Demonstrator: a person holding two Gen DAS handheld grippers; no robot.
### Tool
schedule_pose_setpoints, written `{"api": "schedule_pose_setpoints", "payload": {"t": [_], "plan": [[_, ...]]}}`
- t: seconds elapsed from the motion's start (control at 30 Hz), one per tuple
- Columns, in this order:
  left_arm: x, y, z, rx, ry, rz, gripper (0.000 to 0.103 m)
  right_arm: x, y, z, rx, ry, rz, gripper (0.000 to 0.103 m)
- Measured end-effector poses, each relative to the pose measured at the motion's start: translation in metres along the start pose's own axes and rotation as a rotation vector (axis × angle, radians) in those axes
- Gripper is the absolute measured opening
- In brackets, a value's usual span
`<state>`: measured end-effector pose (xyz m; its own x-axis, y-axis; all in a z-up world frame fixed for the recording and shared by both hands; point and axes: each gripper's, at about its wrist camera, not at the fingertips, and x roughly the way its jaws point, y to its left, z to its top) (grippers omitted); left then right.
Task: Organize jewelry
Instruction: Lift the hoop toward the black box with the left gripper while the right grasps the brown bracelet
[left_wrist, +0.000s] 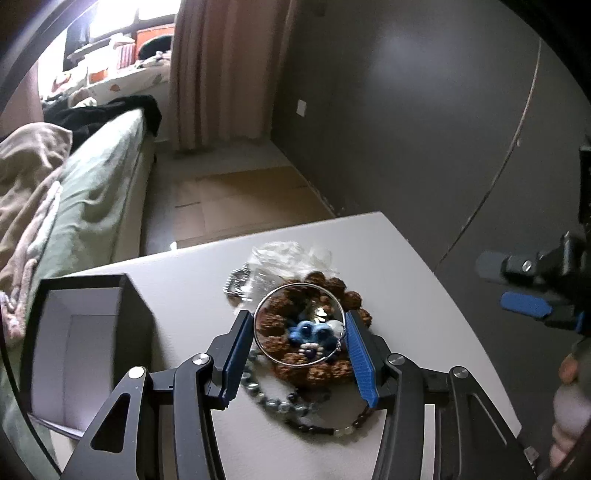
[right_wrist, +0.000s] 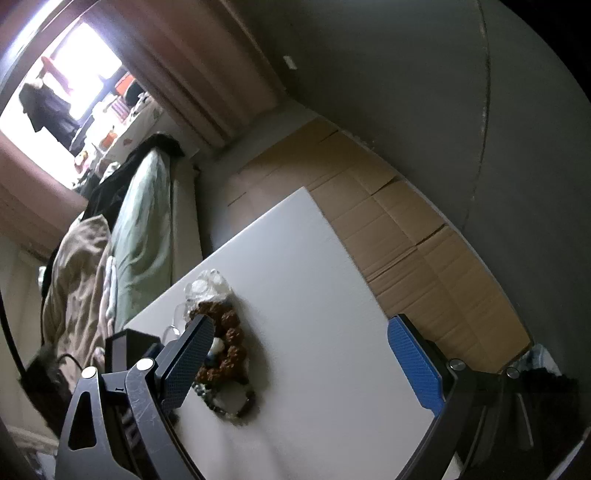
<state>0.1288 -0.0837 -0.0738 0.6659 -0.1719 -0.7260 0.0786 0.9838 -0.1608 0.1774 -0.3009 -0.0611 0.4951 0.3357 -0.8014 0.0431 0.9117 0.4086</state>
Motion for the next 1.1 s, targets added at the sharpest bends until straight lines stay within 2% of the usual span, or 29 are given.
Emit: {"api": "schedule_pose_setpoints", "payload": {"t": [0.07,0.13,0.3,0.5,0.73,0.83,0.87,0.97,1.0,1.1], "plan": [[-0.005,0.006,0.001,-0.007,-0.008,0.011,0.052,0.004,0.006,-0.002,-0.011,0.007,0.011,0.090],[-0.009,0.012,0.002,-0.019,-0.013,0.017,0.052,0.013,0.010,-0.004,-0.022,0.036,0.032,0.075],[-0.016,0.028,0.004,-0.048,-0.022,0.032,0.052,0.038,0.023,-0.012,-0.021,0.098,0.073,0.051],[-0.025,0.048,0.007,-0.091,-0.033,0.037,0.052,0.064,0.041,-0.019,-0.033,0.145,0.103,0.049],[-0.040,0.066,0.009,-0.128,-0.057,0.044,0.052,0.085,0.043,-0.024,-0.024,0.182,0.088,0.048],[-0.047,0.076,0.008,-0.162,-0.060,0.047,0.052,0.087,0.048,-0.024,-0.037,0.172,0.083,0.048],[-0.050,0.080,0.007,-0.173,-0.062,0.050,0.052,0.088,0.050,-0.025,-0.041,0.162,0.080,0.046],[-0.058,0.087,0.005,-0.194,-0.071,0.058,0.052,0.094,0.053,-0.027,-0.049,0.174,0.090,0.024],[-0.061,0.088,0.005,-0.198,-0.073,0.059,0.052,0.095,0.055,-0.028,-0.061,0.166,0.086,0.021],[-0.068,0.092,0.003,-0.205,-0.081,0.063,0.052,0.091,0.054,-0.028,-0.064,0.156,0.076,0.020]]}}
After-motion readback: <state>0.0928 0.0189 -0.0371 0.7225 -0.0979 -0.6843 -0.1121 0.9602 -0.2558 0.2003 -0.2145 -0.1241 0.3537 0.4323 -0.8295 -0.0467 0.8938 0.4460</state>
